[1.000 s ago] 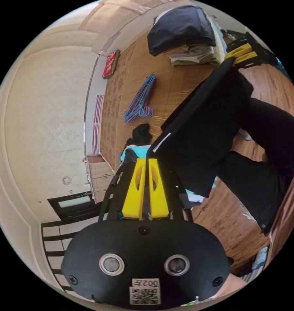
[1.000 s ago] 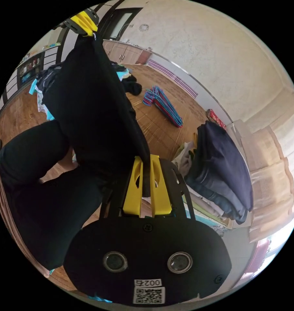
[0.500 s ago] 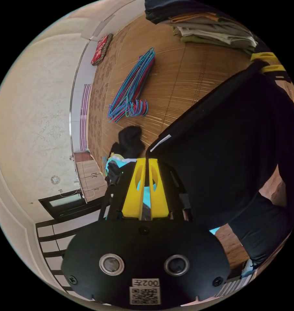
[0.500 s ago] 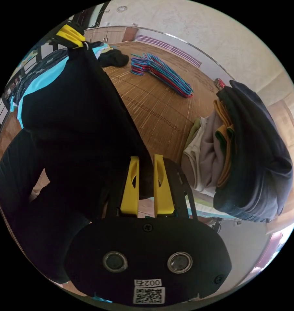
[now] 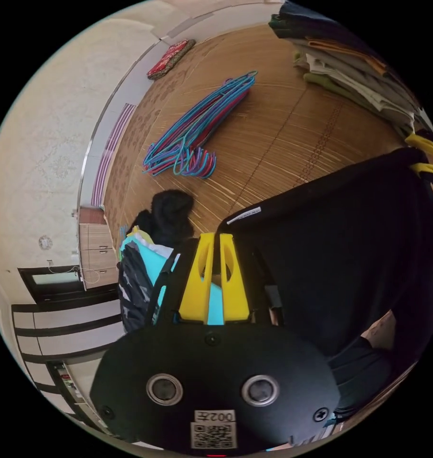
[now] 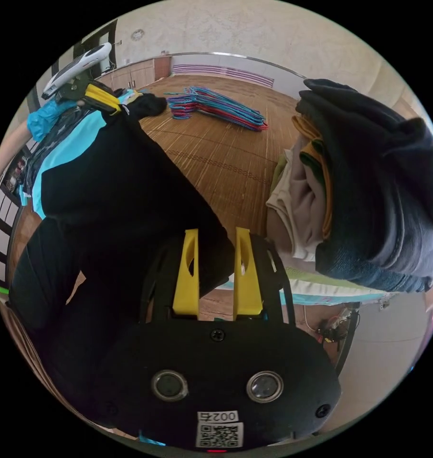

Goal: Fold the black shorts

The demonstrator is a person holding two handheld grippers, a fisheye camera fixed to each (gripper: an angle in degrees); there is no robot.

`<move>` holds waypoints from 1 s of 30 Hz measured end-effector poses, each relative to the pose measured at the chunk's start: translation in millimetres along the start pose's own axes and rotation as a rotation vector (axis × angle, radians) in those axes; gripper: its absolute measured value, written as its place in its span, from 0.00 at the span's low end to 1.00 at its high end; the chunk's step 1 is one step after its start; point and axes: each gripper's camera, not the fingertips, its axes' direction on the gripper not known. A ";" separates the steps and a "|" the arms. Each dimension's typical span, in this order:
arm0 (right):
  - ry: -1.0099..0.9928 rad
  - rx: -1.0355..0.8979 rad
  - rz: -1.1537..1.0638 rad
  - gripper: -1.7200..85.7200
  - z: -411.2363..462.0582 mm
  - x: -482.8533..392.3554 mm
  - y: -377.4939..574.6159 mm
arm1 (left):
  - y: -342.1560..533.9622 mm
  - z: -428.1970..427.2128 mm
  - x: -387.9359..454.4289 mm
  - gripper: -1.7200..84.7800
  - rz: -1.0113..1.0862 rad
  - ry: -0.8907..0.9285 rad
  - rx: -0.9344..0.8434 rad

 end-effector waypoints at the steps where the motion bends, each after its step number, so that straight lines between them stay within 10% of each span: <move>1: 0.006 0.001 -0.004 0.15 -0.8 -1.4 -1.1 | 5.0 5.2 -6.7 0.04 -0.010 0.039 0.022; 30: -0.170 0.241 -0.320 0.14 -82.3 -185.5 -129.3 | 301.1 202.0 -20.4 0.09 -0.451 0.415 0.113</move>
